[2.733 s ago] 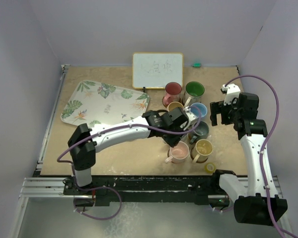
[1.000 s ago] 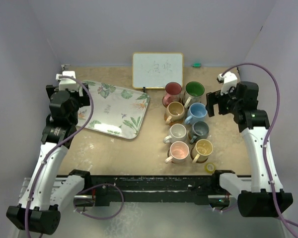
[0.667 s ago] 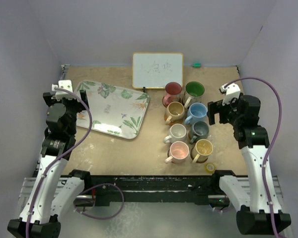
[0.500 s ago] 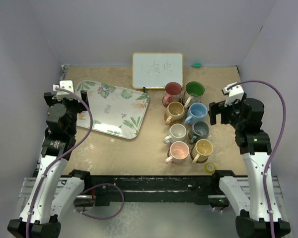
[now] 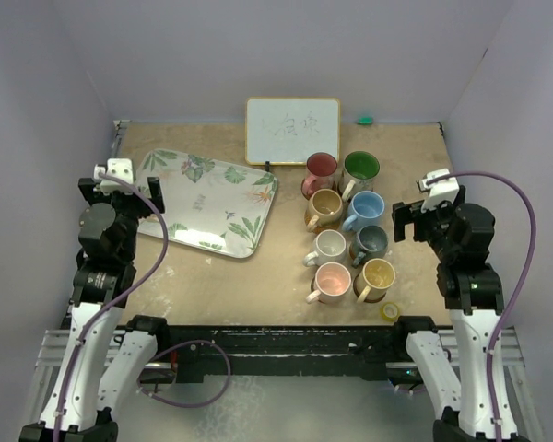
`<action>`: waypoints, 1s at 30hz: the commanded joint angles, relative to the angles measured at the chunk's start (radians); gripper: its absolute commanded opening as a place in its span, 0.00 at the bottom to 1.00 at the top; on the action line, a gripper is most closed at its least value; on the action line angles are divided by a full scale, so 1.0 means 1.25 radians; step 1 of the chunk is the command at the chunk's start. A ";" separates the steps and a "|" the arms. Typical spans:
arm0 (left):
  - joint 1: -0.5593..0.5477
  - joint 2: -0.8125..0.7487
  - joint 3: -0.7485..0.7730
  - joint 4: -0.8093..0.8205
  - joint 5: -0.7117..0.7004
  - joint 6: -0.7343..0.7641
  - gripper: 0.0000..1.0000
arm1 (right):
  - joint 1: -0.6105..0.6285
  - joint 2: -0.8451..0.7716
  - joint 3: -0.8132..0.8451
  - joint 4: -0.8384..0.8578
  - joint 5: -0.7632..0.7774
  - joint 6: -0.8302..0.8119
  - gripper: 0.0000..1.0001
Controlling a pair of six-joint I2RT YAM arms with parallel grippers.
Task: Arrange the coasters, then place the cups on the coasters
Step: Reset both arms
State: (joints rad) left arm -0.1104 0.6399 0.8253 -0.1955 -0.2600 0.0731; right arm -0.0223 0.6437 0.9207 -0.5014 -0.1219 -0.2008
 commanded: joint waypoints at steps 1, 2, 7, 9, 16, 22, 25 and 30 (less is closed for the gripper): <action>0.017 -0.006 -0.019 0.018 0.040 0.020 0.93 | 0.001 -0.019 -0.006 0.041 0.013 -0.008 1.00; 0.020 -0.009 -0.023 0.017 0.044 0.022 0.93 | 0.001 -0.023 -0.007 0.039 0.012 -0.008 1.00; 0.026 -0.012 -0.031 0.015 0.055 0.027 0.93 | 0.001 -0.036 -0.013 0.042 0.021 -0.010 1.00; 0.028 -0.016 -0.033 0.015 0.057 0.028 0.93 | 0.001 -0.038 -0.015 0.040 0.024 -0.012 1.00; 0.035 -0.031 -0.029 0.007 0.051 0.025 0.93 | 0.001 -0.036 -0.016 0.040 0.027 -0.013 1.00; 0.037 -0.033 -0.023 0.004 0.037 0.021 0.93 | 0.001 -0.031 -0.017 0.041 0.031 -0.013 1.00; 0.037 -0.031 -0.022 0.001 0.031 0.019 0.93 | 0.001 -0.032 -0.019 0.044 0.037 -0.012 1.00; 0.037 -0.028 -0.021 0.004 0.027 0.021 0.93 | 0.001 -0.031 -0.019 0.042 0.034 -0.013 1.00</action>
State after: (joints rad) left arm -0.0723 0.6048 0.7868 -0.2123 -0.2131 0.0940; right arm -0.0223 0.6064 0.8963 -0.4942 -0.0944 -0.2092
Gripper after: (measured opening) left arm 0.938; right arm 0.998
